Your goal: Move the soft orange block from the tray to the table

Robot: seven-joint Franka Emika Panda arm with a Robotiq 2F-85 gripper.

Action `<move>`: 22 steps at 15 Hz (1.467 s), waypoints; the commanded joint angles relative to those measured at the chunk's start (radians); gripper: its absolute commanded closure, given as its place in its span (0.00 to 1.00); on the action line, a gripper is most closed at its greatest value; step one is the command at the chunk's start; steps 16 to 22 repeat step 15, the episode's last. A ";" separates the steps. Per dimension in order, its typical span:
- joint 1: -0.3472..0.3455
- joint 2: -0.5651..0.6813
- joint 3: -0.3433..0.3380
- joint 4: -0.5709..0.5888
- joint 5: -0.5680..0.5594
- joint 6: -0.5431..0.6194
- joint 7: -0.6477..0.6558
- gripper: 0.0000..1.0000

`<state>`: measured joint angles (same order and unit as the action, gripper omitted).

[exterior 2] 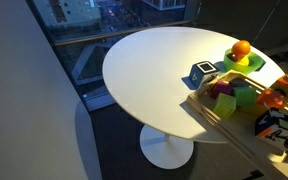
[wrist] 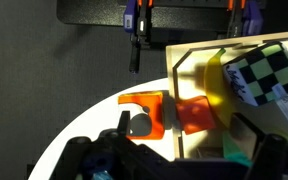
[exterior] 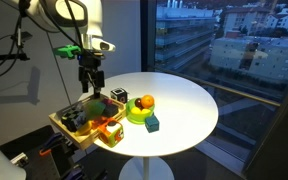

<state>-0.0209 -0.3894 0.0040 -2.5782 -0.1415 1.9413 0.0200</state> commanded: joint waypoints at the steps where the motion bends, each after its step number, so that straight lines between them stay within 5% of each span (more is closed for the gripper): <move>1: 0.028 -0.090 -0.001 0.043 0.080 -0.102 -0.013 0.00; 10: 0.052 -0.220 0.003 0.081 0.155 -0.109 -0.011 0.00; 22: 0.044 -0.224 0.008 0.070 0.138 -0.101 -0.006 0.00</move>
